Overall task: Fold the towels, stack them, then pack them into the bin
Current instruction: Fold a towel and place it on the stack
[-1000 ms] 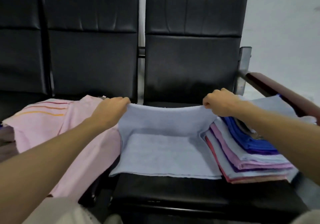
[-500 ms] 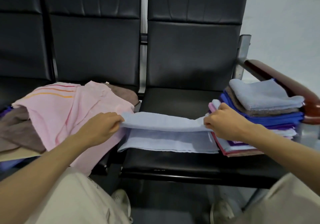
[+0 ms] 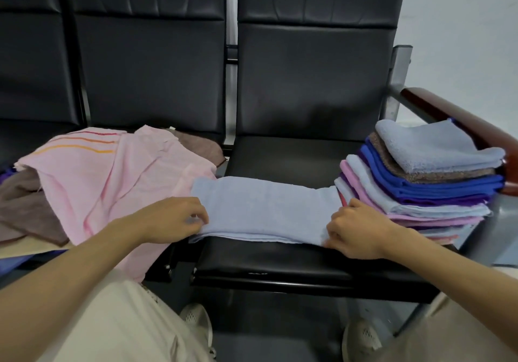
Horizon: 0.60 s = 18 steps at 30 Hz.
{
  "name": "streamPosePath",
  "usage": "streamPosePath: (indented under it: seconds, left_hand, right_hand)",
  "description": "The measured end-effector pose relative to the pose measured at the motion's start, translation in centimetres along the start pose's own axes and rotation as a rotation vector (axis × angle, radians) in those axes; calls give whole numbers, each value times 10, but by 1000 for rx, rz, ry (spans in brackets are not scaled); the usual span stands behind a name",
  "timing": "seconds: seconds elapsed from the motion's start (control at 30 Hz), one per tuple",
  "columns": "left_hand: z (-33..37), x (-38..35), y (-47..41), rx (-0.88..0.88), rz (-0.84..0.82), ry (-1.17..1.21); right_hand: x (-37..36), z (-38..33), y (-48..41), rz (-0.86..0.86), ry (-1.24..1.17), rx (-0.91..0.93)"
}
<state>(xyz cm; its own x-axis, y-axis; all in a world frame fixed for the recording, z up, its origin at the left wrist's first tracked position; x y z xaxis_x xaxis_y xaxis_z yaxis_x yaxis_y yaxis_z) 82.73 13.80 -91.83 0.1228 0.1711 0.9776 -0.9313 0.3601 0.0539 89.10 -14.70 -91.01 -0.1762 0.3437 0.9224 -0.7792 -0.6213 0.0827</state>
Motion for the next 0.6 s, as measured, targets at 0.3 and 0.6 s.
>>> streamPosePath:
  seconds: [0.3, 0.6]
  left_hand:
    - [7, -10, -36, -36, -53, 94]
    - [-30, -10, -49, 336, 126, 175]
  right_hand:
    - [-27, -28, -57, -217, -423, -92]
    - [-54, -11, -47, -379, -409, -2]
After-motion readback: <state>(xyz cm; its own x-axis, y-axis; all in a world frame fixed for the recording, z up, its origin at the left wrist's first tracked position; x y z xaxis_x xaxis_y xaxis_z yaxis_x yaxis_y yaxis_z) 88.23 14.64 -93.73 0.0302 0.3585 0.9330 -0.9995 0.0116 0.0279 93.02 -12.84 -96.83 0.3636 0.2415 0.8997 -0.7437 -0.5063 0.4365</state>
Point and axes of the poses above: each hand's wrist, its own y-axis away from the middle knuckle, its own x-axis out of the back of the hand, z = x × y, the point moved 8 cm from there along -y, towards the middle knuckle, and after that the axes turned 13 degrees about -x, right-handed, at the moved point
